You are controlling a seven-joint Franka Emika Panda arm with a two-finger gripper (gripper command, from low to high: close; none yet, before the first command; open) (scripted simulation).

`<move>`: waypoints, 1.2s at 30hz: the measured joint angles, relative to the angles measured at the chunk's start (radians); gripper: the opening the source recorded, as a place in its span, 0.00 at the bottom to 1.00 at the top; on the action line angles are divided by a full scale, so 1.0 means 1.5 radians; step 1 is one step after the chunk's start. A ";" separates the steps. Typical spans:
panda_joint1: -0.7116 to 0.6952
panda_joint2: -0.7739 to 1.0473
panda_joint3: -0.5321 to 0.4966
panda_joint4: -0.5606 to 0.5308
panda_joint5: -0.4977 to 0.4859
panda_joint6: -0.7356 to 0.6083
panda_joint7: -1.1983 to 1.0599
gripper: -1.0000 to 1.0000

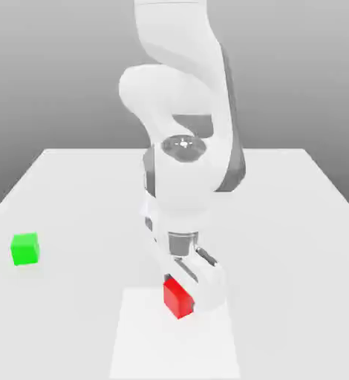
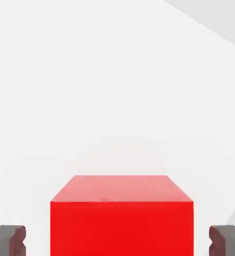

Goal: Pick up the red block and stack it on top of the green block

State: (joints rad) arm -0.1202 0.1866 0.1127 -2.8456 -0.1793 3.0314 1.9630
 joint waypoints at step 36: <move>-0.398 -0.113 -0.304 0.046 0.136 -0.157 -0.163 0.00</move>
State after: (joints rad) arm -0.7171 0.0166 -0.3435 -2.7773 0.0254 2.7952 1.7182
